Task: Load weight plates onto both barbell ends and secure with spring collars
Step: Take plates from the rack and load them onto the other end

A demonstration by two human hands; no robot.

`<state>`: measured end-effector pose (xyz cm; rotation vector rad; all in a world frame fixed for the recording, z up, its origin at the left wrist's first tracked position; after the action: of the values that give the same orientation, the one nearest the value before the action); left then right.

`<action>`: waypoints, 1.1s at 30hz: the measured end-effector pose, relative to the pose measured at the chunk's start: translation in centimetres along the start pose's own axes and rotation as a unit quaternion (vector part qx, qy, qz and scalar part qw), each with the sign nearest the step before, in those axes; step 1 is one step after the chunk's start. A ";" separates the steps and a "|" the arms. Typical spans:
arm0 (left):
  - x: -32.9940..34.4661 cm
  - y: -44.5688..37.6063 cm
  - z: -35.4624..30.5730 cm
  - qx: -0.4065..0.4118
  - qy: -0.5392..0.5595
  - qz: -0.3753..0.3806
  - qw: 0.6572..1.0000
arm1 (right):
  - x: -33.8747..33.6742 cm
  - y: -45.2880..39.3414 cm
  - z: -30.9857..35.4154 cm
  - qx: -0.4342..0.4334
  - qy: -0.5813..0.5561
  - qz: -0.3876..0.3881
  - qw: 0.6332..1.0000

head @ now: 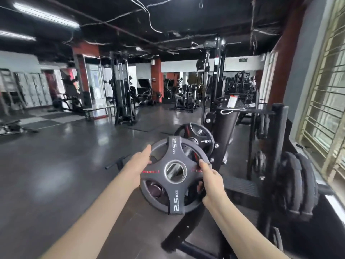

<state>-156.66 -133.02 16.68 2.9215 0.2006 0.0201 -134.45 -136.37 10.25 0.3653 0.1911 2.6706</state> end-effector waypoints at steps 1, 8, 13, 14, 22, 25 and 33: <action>-0.3 -0.1 0.1 -0.004 -0.014 0.004 1.000 | 0.2 0.3 0.1 -0.006 0.002 -0.001 1.000; -2.1 0.8 0.7 -0.009 -0.001 -0.005 1.000 | 0.5 3.0 -0.3 -0.016 0.026 -0.001 1.000; -5.5 0.1 2.2 -0.022 -0.002 -0.043 0.999 | 3.1 4.7 -1.8 -0.003 0.042 0.032 0.999; -6.0 -0.2 2.7 -0.032 0.012 -0.043 0.998 | 3.6 4.9 -2.2 -0.005 0.037 0.031 0.999; -4.5 -0.8 6.4 -0.166 0.110 -0.011 0.980 | 3.5 5.1 -4.2 -0.094 0.077 -0.020 0.992; -4.3 -1.7 6.3 -0.180 0.126 -0.014 0.975 | 3.6 5.7 -4.3 -0.140 0.101 -0.048 0.984; -3.2 -2.1 6.5 -0.117 0.206 0.046 0.970 | 3.4 6.9 -5.0 -0.211 0.118 -0.051 0.969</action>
<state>-159.93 -132.76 9.89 2.6532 0.1145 0.6240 -141.63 -141.37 7.56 -0.0947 -0.2790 2.5569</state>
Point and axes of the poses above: each hand's wrist, its own y-axis away from the middle knuckle, its own x-axis out of the palm, z = x × y, the point moved 5 cm from there along -y, towards the middle knuckle, and after that the axes turned 6 degrees about y, right-handed, at the moved point
